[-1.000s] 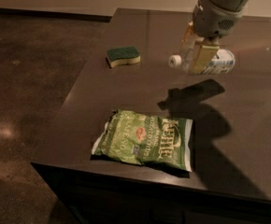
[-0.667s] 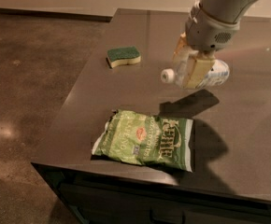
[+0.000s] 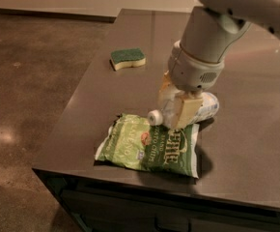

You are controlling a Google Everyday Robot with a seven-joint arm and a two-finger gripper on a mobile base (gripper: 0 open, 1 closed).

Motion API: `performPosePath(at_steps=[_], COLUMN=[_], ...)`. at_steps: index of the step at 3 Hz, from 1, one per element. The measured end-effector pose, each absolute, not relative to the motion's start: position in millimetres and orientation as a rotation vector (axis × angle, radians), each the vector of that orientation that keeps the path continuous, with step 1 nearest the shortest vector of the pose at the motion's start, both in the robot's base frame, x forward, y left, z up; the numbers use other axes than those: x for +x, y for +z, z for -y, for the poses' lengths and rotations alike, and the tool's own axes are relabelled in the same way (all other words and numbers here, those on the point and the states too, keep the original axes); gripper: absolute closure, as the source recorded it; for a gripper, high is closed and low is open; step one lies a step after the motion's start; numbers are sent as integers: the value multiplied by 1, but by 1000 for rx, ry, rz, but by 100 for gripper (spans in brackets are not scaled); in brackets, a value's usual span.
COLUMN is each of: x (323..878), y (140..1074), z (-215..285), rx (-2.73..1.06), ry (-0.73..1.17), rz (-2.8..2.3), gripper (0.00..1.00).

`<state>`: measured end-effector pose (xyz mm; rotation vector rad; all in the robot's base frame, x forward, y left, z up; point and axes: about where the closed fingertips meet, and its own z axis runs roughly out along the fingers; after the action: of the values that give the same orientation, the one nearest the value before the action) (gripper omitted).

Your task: Move blue plastic bottle near green jalapeno chip bag

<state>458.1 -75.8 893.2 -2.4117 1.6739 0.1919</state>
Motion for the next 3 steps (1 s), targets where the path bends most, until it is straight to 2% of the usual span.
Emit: performPosePath(at_steps=[1, 3], x=[447, 446], y=[886, 887], z=[55, 39], rx=[-2419, -2399], ry=[230, 255], rz=[-1655, -1648], gripper=[84, 36])
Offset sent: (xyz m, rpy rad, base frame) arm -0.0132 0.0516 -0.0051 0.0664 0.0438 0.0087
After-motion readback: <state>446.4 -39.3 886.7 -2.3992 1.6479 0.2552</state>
